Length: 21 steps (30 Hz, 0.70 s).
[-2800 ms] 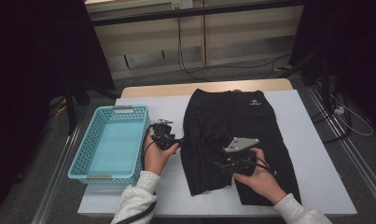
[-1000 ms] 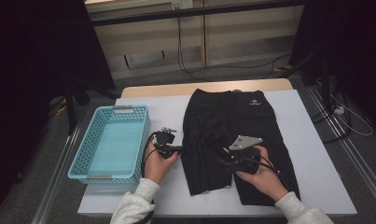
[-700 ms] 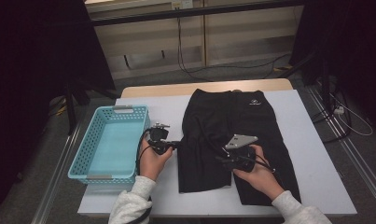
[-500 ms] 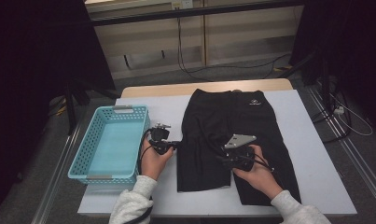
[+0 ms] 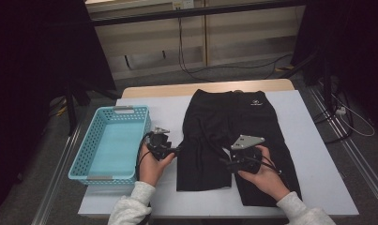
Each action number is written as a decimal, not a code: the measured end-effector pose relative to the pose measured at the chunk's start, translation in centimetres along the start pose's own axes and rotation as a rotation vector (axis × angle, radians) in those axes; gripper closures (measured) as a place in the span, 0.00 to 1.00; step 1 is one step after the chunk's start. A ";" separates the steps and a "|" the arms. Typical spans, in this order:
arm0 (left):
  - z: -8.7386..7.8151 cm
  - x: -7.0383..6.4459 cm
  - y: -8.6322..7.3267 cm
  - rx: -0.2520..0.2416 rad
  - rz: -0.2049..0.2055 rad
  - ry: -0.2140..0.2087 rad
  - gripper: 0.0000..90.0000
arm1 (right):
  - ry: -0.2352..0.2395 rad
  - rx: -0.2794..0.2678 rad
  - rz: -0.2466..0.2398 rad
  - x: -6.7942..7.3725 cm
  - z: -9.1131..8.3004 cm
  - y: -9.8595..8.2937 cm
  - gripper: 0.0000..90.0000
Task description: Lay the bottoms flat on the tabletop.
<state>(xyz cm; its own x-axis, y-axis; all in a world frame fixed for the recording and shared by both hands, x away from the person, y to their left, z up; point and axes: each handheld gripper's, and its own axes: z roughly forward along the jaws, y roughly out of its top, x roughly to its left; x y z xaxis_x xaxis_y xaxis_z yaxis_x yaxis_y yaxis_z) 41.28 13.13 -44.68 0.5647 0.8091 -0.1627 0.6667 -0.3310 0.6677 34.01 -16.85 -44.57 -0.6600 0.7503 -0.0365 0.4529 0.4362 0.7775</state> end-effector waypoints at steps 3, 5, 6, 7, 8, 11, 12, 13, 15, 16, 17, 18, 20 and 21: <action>0.0 -0.3 -0.7 0.014 0.021 0.001 0.49 | -0.004 -0.002 0.006 -0.1 -0.3 -0.1 0.37; -0.2 -0.3 -0.7 0.028 0.020 -0.006 0.52 | -0.011 -0.007 0.005 -0.2 -0.5 -0.1 0.36; -0.2 -0.4 -0.7 0.030 0.023 -0.008 0.53 | -0.013 -0.009 0.009 -0.3 -0.5 -0.1 0.36; -0.2 -0.6 -0.7 0.030 0.030 -0.001 0.55 | -0.019 -0.011 0.011 -0.4 -0.6 -0.1 0.35; -0.1 -0.8 -0.7 0.031 0.020 0.001 0.60 | -0.020 -0.012 0.017 -0.6 -0.7 -0.1 0.35; 0.0 -1.3 -0.6 0.049 0.023 -0.016 0.70 | -0.025 -0.013 0.023 -0.8 -0.8 -0.2 0.35; 0.0 -1.3 -0.7 0.054 0.013 -0.023 0.73 | -0.021 -0.009 0.020 -0.7 -0.7 -0.2 0.35; 0.0 -1.3 -0.7 0.060 0.002 -0.036 0.78 | -0.021 -0.010 0.018 -0.7 -0.7 -0.2 0.35; 0.0 -1.4 -0.7 0.067 -0.007 -0.039 0.84 | -0.020 -0.011 0.017 -0.7 -0.7 -0.2 0.35; 0.0 -1.4 -0.6 0.068 -0.019 -0.041 0.87 | -0.019 -0.015 0.018 -0.7 -0.7 -0.2 0.36; 0.0 -1.5 -0.6 0.070 -0.022 -0.039 0.90 | -0.019 -0.017 0.016 -0.7 -0.8 -0.2 0.36; 0.0 -1.4 -0.6 0.076 -0.029 -0.049 0.94 | -0.022 -0.019 0.017 -0.7 -0.9 -0.1 0.36; 0.1 -1.4 -0.5 0.083 -0.036 -0.060 0.99 | -0.022 -0.020 0.013 -0.6 -0.9 -0.1 0.37; 0.1 -1.4 -0.4 0.086 -0.041 -0.061 0.99 | -0.020 -0.016 0.011 -0.6 -0.8 -0.1 0.38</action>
<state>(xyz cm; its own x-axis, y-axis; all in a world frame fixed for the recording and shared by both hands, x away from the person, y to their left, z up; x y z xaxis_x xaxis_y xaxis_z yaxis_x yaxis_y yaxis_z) 40.25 12.05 -44.78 0.5628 0.7928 -0.2341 0.7276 -0.3407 0.5954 33.84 -17.71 -44.16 -0.6429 0.7649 -0.0397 0.4507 0.4197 0.7878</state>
